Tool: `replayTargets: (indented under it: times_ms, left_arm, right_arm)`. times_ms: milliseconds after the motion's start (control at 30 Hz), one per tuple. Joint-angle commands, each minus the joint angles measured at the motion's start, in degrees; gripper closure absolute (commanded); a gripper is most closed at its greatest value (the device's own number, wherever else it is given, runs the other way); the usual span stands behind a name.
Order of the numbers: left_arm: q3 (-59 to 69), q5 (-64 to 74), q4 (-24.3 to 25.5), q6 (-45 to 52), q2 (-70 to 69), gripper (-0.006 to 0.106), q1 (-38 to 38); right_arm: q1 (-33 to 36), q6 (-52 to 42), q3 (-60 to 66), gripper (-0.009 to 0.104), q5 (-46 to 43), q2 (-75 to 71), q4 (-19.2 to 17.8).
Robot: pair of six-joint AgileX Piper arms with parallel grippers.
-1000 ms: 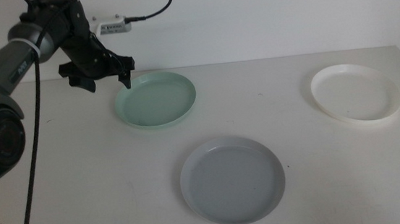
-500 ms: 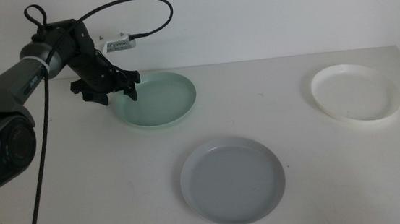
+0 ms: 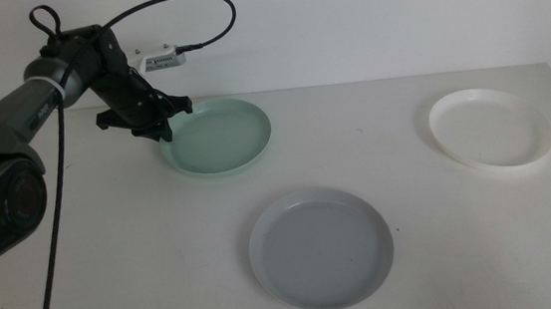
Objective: Stack the three bowls on top of each other.
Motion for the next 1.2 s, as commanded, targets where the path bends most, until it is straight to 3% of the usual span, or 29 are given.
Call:
replayTargets:
  times_ms: [0, 333, 767, 1167]
  left_arm:
    - [-1.2, -0.6, 0.8, 0.3, -6.2, 0.100, -0.2]
    - [5.9, 0.1, -1.4, 0.7, -19.8, 0.100, -0.7]
    - [45.6, -20.8, -2.2, -4.4, -48.7, 0.100, -9.5]
    - [58.0, -27.2, -2.1, -12.6, -50.7, 0.100, -21.3]
  right_arm:
    - [-0.4, -0.6, -0.4, 0.045, -4.0, -1.6, -0.6]
    - [-0.4, -0.6, -0.4, 0.045, -4.0, -1.6, -0.6]
    - [-0.4, -0.6, -0.4, 0.045, -4.0, -1.6, -0.6]
    - [-0.4, -0.6, -0.4, 0.045, -4.0, -1.6, -0.6]
